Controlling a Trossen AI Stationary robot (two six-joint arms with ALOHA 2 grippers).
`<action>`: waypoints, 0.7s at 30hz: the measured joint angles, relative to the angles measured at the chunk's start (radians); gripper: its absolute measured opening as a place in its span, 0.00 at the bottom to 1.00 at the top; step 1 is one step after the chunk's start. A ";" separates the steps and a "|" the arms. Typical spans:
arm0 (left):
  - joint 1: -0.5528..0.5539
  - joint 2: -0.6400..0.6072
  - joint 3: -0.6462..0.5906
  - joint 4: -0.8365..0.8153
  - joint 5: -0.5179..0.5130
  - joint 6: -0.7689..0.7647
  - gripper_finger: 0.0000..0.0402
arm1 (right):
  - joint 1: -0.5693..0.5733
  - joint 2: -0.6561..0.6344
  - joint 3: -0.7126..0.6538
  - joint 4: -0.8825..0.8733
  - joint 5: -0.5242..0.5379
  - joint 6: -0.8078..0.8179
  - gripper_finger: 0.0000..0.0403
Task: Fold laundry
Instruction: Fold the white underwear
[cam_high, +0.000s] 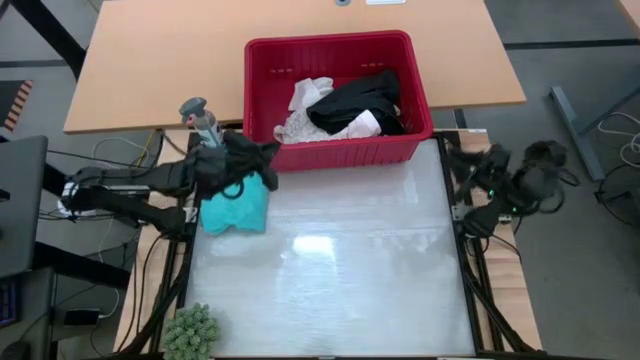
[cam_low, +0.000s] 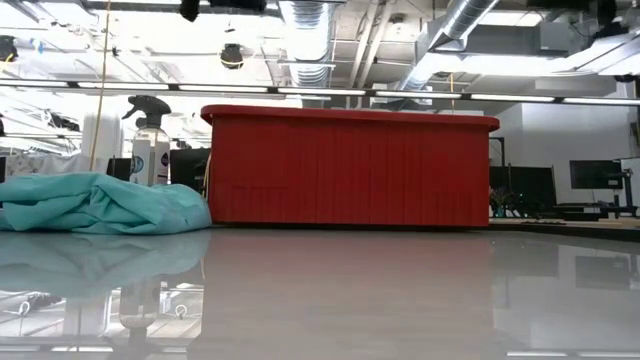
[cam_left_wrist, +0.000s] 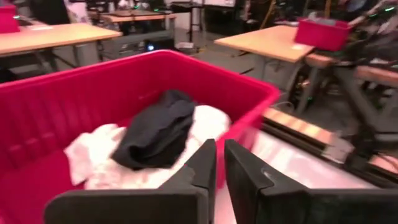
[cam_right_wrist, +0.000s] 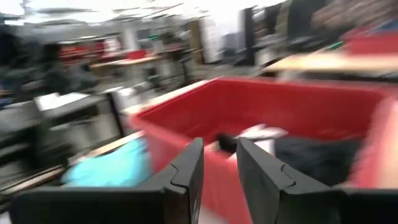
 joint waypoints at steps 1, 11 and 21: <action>0.028 0.008 0.000 0.000 0.001 0.000 0.09 | -0.043 0.002 0.012 0.033 -0.004 -0.063 0.30; 0.130 0.024 0.000 0.170 0.074 0.321 0.14 | -0.347 0.003 0.075 0.054 -0.423 -0.354 0.30; 0.228 0.124 0.159 0.058 0.377 0.287 0.14 | -0.413 0.062 0.065 -0.212 -0.759 -0.103 0.30</action>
